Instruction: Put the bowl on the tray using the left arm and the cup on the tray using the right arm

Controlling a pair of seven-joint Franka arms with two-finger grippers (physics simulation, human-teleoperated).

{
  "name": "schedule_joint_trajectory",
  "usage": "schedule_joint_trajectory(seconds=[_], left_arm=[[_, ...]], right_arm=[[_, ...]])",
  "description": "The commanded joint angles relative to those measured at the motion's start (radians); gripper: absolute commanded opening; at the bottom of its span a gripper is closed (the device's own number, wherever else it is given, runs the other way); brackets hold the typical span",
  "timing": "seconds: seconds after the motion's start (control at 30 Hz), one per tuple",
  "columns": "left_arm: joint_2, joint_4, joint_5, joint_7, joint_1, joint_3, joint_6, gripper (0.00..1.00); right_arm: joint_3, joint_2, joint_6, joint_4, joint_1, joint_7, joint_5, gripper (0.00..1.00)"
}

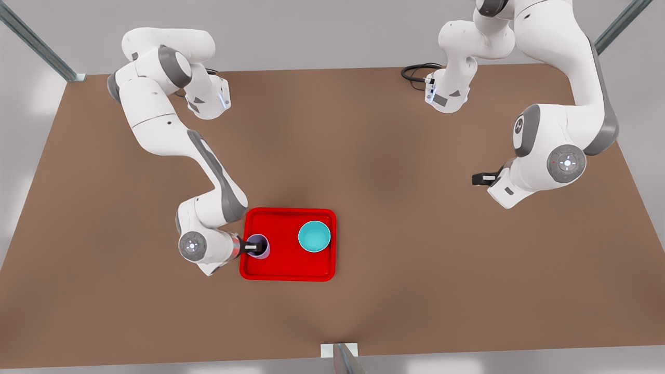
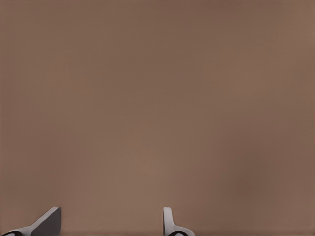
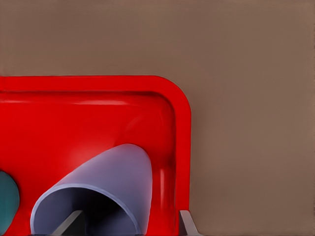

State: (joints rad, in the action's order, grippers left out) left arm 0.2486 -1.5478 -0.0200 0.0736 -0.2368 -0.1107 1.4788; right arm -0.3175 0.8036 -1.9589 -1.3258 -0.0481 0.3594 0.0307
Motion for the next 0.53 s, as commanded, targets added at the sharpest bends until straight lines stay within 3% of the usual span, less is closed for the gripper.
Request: schedule_joint_trajectory(seconds=[0.0, 0.2, 0.3, 0.33, 0.4, 0.5], left_arm=[[-0.002, 0.0, -0.001, 0.0, -0.001, 0.0, 0.0, 1.0], [-0.008, 0.072, 0.071, 0.015, -0.001, 0.0, -0.005, 1.0], [-0.011, 0.117, 0.055, 0.011, -0.001, -0.001, -0.038, 1.0], [-0.009, 0.129, 0.055, 0.011, -0.001, -0.001, -0.038, 1.0], [-0.009, 0.13, 0.054, 0.012, -0.001, -0.001, -0.044, 1.0], [-0.008, 0.13, 0.054, 0.012, -0.001, -0.001, -0.046, 1.0]], right_arm=[[0.0, -0.003, 0.0, 0.002, 0.005, 0.0, 0.0, 1.0], [0.012, -0.354, 0.179, -0.021, 0.178, -0.171, -0.011, 1.0], [0.365, -0.468, 0.333, -0.02, 0.09, -0.392, -0.112, 1.0], [0.446, -0.488, 0.359, -0.021, 0.03, -0.393, -0.114, 1.0], [0.468, -0.623, 0.344, -0.188, 0.024, -0.393, -0.114, 1.0], [0.469, -0.613, 0.365, -0.174, 0.028, -0.392, -0.112, 1.0]])
